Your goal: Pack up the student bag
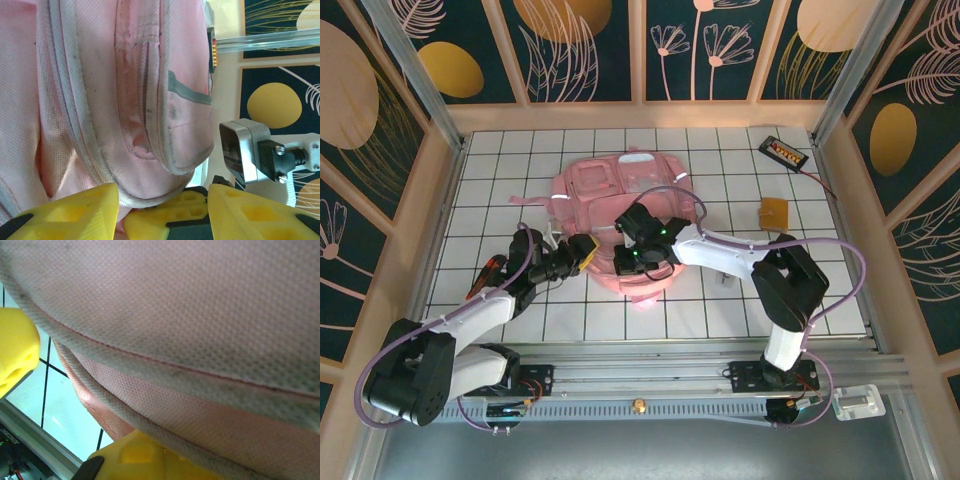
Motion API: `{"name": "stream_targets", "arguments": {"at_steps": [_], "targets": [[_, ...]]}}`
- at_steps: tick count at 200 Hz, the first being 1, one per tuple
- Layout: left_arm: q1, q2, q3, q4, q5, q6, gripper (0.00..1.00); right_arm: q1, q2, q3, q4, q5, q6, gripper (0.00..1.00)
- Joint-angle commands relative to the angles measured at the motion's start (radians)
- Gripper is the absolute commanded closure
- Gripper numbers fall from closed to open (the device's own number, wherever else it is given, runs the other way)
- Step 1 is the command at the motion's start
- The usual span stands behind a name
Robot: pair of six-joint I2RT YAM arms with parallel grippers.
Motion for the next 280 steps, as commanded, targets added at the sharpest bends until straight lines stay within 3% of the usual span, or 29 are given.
{"name": "stream_targets", "arguments": {"at_steps": [1,70,85,101,109,171,233,280], "targets": [[-0.004,0.022,0.058,0.031,-0.006,-0.007,0.51,0.002,0.017,0.039,0.025,-0.018,-0.018,1.00],[-0.004,0.165,0.097,0.077,0.018,0.000,0.52,0.016,0.030,0.046,0.038,-0.023,-0.008,1.00],[-0.004,0.188,0.098,0.095,0.025,-0.003,0.63,0.019,0.035,0.052,0.036,-0.023,-0.009,1.00],[-0.004,0.202,0.110,0.092,0.034,0.010,0.84,0.020,0.038,0.056,0.030,-0.020,-0.009,1.00],[-0.004,0.200,0.123,0.056,0.024,0.037,1.00,0.019,0.036,0.053,0.024,-0.014,-0.012,1.00],[-0.003,0.145,0.284,-0.369,-0.149,0.395,1.00,-0.041,-0.072,-0.016,-0.071,0.035,-0.049,1.00],[0.008,0.141,0.319,-0.438,-0.127,0.501,1.00,-0.180,-0.146,-0.108,-0.129,0.032,-0.134,1.00],[0.096,0.107,0.315,-0.473,-0.044,0.547,1.00,-0.317,-0.172,-0.130,-0.146,0.045,-0.201,1.00]]}}
